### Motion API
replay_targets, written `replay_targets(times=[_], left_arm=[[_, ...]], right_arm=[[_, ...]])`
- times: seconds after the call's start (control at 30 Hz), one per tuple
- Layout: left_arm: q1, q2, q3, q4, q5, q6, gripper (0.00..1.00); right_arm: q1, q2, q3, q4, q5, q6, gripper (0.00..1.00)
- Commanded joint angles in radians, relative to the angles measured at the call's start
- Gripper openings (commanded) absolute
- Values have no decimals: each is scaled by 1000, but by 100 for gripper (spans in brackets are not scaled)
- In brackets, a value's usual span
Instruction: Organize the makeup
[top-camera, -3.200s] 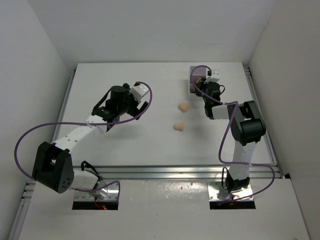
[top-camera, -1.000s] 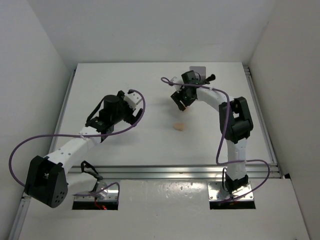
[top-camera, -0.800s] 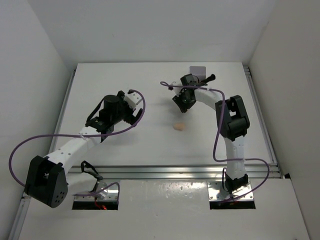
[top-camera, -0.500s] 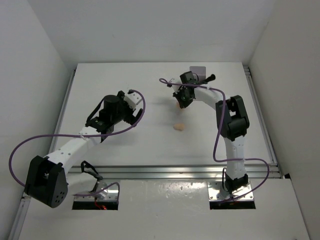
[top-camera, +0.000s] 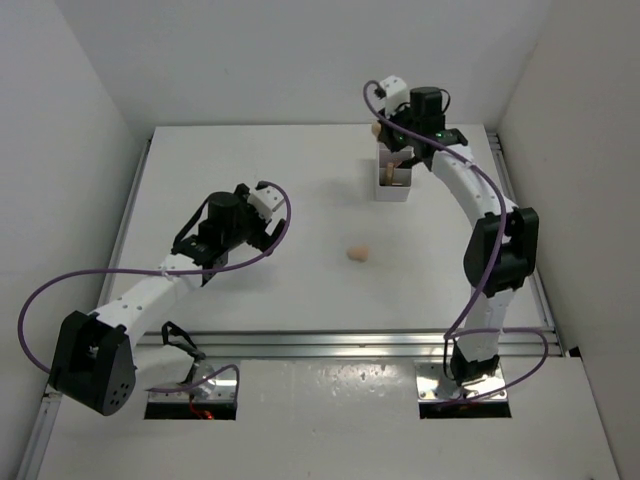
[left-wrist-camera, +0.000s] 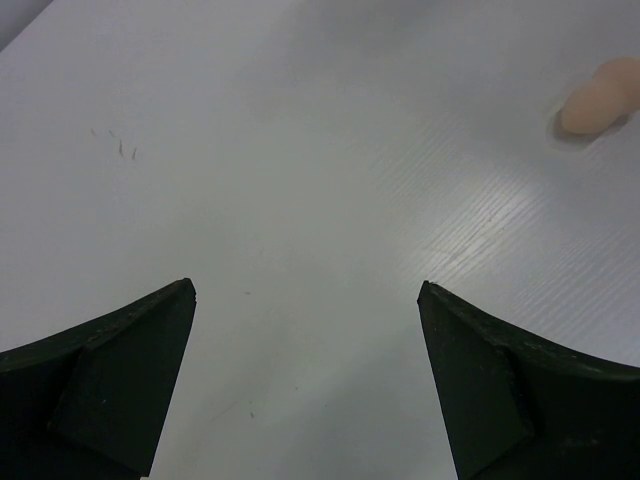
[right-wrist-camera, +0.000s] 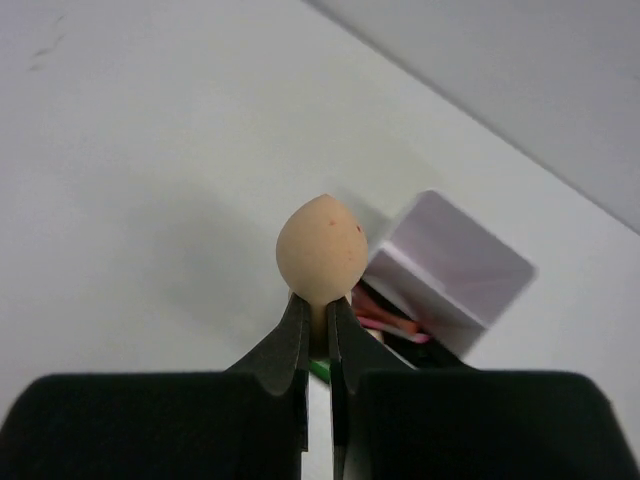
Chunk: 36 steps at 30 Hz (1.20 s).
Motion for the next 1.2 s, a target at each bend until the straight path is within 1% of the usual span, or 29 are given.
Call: replay_targets(times=[0.0,0.07,0.1,0.2,0.43,0.67,0.8,0.87,1.0,1.03,1.1,1.17], left_arm=[[14,3,-4,26,10,-13,100],[14,3,-4,26,10,-23,100],[14,12,-4,26,10,-23,100],[23,22,-4,17,19,-23,100],[23,41,5,8,19,-23,100],[23,41,5,8,28,-33,100],[32,41,5,8,28,-33,100],[32,41,5,8,28,-33,100],[32,41,5,8,28,-33,100],[32,41,5,8,28,-33,100],[32,50,5,8,28,-33,100],[41,50,5,8,28,-33,100]], right_arm=[[-59,45,103,55,49,70,0],[-92,83,133,40,70,81,0],[-103,107,177,31,81,89,0],[-132,154,217,1,81,84,0],[-145,180,167,61,37,59,0],[-145,251,202,81,23,52,0],[-142,292,183,122,26,-8,0],[-142,308,185,133,56,-26,0],[-132,297,153,191,86,-26,0],[-131,294,144,223,87,-36,2],[-123,301,151,227,89,-54,9],[-120,314,160,222,90,-75,9]])
